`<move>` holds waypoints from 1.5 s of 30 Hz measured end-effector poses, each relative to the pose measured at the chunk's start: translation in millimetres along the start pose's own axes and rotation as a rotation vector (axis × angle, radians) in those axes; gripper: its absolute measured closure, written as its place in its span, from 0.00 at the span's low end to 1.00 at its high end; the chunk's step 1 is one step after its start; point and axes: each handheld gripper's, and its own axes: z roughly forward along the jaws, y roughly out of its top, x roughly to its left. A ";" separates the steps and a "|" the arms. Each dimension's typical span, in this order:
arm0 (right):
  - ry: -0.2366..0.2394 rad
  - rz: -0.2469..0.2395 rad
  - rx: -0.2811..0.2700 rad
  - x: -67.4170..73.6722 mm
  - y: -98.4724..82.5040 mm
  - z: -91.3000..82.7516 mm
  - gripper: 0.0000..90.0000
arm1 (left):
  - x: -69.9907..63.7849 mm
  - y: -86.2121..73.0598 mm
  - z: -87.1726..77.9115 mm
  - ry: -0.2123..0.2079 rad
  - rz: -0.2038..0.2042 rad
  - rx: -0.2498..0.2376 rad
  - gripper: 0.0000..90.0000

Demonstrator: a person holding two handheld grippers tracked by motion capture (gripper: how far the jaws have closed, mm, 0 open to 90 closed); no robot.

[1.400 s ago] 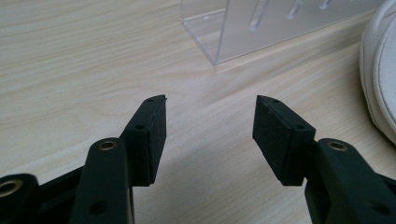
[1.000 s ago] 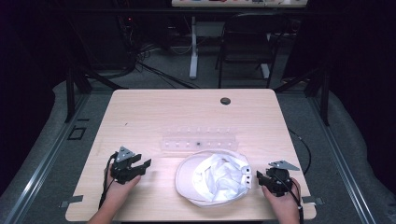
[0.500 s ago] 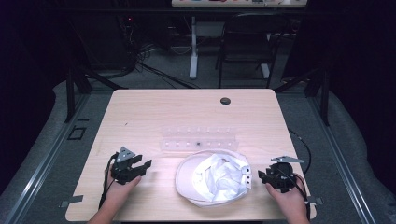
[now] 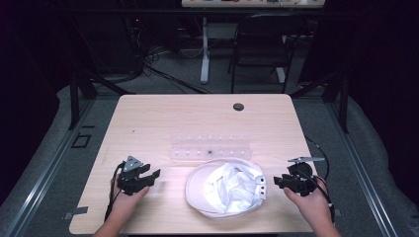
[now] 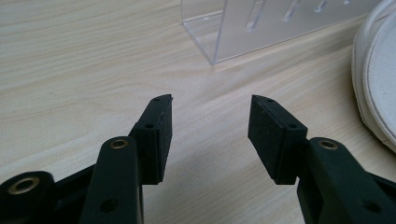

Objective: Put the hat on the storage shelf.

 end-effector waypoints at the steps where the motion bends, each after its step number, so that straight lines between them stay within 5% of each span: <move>1: 0.012 0.001 0.011 -0.3 1.7 -0.7 0.69 | -0.1 -0.1 0.2 0.001 0.000 0.001 0.56; 27: 0.201 0.097 0.215 11.6 34.8 -8.8 0.65 | -0.4 -0.4 1.5 -0.006 0.000 0.008 0.56; 45: 0.305 0.138 0.284 16.9 24.9 21.2 0.64 | -0.6 -0.6 2.5 -0.008 0.002 0.009 0.56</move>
